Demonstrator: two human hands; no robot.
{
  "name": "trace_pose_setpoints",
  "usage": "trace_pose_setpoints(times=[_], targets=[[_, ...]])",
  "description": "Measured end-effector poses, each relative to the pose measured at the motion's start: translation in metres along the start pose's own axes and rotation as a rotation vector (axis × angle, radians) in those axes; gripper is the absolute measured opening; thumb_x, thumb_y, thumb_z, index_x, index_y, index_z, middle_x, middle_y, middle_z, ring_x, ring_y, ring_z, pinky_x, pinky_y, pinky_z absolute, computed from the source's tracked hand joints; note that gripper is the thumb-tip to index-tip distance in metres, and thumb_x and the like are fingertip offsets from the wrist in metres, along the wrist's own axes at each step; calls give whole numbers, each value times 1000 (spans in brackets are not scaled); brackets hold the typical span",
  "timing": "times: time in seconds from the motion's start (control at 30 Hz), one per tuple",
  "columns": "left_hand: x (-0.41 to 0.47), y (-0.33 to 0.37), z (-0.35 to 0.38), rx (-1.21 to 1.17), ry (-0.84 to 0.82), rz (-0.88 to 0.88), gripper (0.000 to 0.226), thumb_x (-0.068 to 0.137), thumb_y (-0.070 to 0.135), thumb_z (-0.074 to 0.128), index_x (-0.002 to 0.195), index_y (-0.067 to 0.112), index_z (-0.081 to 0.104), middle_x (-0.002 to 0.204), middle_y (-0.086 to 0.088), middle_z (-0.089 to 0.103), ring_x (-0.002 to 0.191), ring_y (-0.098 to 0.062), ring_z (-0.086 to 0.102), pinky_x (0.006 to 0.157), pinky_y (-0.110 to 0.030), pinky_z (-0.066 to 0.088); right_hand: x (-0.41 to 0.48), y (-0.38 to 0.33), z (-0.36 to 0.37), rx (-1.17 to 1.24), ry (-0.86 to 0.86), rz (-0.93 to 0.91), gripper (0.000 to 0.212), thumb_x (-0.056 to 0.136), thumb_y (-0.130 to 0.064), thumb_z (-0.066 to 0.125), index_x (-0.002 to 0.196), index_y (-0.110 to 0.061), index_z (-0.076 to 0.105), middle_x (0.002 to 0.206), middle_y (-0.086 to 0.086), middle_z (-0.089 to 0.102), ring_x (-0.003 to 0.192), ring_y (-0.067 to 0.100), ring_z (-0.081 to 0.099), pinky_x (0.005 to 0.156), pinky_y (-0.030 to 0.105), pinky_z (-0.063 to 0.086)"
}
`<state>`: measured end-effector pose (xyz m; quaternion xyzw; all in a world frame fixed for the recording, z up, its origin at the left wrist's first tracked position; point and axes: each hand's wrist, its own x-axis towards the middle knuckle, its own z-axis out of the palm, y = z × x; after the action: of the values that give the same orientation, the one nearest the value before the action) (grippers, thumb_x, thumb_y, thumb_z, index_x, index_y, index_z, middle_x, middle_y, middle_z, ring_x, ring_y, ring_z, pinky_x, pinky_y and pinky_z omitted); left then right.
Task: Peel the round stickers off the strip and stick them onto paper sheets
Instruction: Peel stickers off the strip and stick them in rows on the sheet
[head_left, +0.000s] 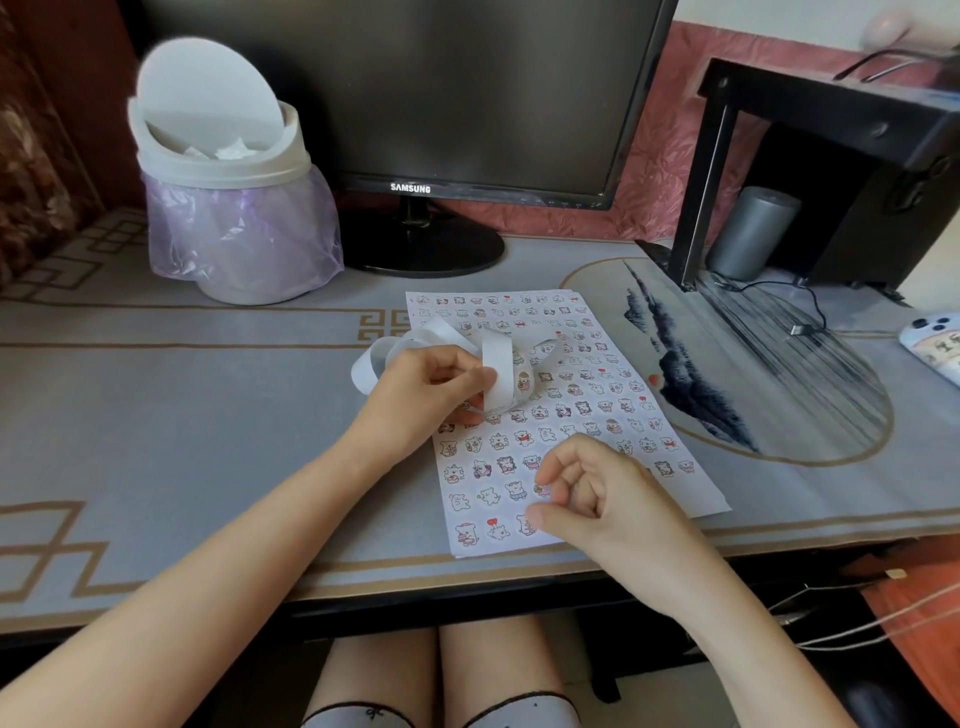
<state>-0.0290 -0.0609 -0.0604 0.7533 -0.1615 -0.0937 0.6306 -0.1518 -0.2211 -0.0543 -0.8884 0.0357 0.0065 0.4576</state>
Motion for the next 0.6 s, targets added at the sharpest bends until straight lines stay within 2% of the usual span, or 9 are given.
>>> trace_pose_setpoints(times=[0.17,0.3,0.4,0.5,0.6], targets=[[0,-1,0,-15,-1,-6,18,89,15,63,71,12,65,69,-1,68,69,-16,66,81,-37,58,2,4,-3,8,-20,-15,16,82,-14,70,83,-27,60,67,-13,53,54,0,44,64,17,38],[1,0,0,-19,-3,-7,18,89,14,63,72,11,65,70,-3,68,69,-15,66,81,-37,58,2,3,2,50,33,-3,16,77,-25,74,82,-28,60,60,-19,53,53,1,44,62,21,40],[1,-1,0,-19,-1,-11,16,89,14,63,74,10,66,71,-3,69,71,-15,66,82,-38,58,2,3,5,-18,59,-4,19,76,-26,75,81,-30,58,59,-22,53,53,1,46,63,23,43],[0,-1,0,-11,0,-10,16,89,15,64,74,9,66,70,-2,69,70,-15,66,83,-39,57,3,4,3,13,67,-15,15,80,-20,72,81,-28,60,65,-12,53,50,2,43,61,21,38],[0,0,0,-6,3,-9,16,89,15,63,75,9,66,71,-3,69,70,-16,66,85,-41,57,2,4,0,77,44,-3,16,78,-21,74,81,-27,60,65,-11,53,52,2,42,61,20,38]])
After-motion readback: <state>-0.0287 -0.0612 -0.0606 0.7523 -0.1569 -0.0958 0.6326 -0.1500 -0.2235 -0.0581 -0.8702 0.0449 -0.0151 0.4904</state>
